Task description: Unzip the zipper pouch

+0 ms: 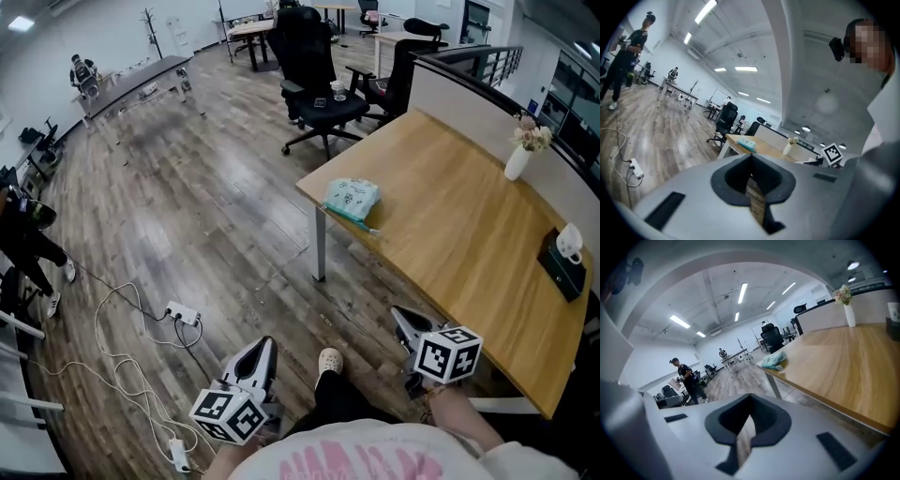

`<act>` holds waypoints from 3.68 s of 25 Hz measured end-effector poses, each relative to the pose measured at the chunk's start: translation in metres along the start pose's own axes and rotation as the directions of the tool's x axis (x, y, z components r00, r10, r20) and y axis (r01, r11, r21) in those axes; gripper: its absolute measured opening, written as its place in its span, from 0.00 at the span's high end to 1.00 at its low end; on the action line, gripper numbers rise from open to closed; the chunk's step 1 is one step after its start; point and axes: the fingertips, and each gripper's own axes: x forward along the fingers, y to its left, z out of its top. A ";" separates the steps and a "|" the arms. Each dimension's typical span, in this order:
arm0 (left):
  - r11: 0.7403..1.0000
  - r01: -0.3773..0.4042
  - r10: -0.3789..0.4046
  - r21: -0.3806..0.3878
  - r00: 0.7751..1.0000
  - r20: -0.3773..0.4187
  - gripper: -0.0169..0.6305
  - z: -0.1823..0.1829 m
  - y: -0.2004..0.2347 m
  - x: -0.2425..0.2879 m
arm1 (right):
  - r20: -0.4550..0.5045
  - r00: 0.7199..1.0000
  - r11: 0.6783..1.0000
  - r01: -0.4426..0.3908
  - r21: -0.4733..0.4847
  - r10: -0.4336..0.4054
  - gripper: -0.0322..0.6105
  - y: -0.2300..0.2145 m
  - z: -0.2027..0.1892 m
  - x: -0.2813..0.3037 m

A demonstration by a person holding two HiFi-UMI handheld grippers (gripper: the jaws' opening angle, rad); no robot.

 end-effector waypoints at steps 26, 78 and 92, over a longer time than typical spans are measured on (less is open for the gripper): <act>0.998 -0.004 0.006 -0.068 1.000 0.026 0.97 0.111 0.083 0.206 | -0.075 0.996 0.998 -0.057 -0.015 0.056 0.95 -0.055 0.149 0.222; 0.521 0.836 -0.636 0.175 0.516 -0.574 0.76 0.140 0.062 0.397 | -0.352 0.887 0.848 0.078 -0.524 -0.299 0.93 -0.073 0.188 0.248; 0.150 0.932 -0.768 0.331 0.320 -0.554 0.70 0.159 -0.077 0.351 | -0.156 0.985 0.805 -0.031 -0.592 -0.077 0.93 0.018 0.258 0.170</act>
